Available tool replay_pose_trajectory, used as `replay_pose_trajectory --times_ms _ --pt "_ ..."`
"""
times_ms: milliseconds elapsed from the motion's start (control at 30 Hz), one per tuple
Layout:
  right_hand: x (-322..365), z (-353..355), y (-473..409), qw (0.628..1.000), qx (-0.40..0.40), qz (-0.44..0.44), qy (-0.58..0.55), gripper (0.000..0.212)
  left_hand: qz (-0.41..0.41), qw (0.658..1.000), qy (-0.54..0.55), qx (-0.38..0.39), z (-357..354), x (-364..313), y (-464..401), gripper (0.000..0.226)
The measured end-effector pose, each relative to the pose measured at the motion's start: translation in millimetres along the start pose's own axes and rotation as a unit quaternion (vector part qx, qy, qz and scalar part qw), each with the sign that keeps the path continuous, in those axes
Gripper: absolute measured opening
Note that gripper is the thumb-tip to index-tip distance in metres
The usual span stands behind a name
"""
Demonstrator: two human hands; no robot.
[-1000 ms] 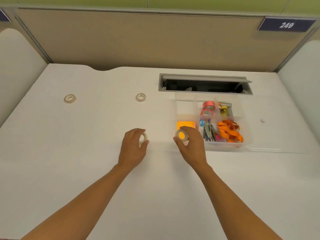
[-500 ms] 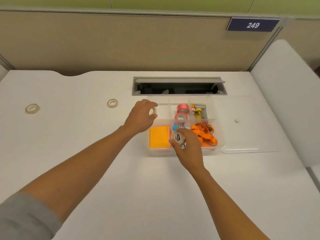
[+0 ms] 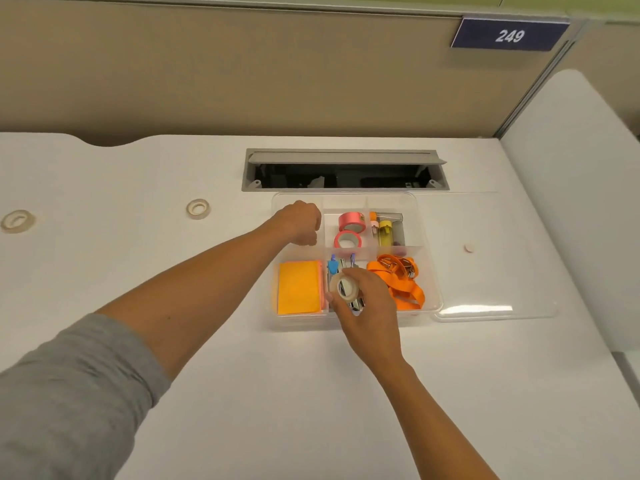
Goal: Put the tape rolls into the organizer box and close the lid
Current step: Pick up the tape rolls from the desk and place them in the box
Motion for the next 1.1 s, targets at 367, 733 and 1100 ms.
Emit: replay_pose_trajectory --times_ms 367,733,1100 --pt "-2 -8 -3 1.0 0.014 -0.015 -0.007 0.041 0.011 1.0 0.019 0.014 -6 9 -15 0.044" --pt "14 -5 -35 0.998 0.022 0.052 0.023 0.045 -0.015 0.905 0.25 -0.343 16 77 58 0.028" --pt "46 -10 -142 0.95 0.147 0.166 0.221 0.051 0.009 0.98 0.065 -0.189 -83 149 109 0.053"
Point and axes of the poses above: each hand's wrist, its own y-axis away from the middle knuckle, its own z-axis out of the back of the hand, x = y × z, the point moved 1 cm from there along -y, towards the middle knuckle, and after that the axes turned 10 degrees about y, right-handed, at the moved point
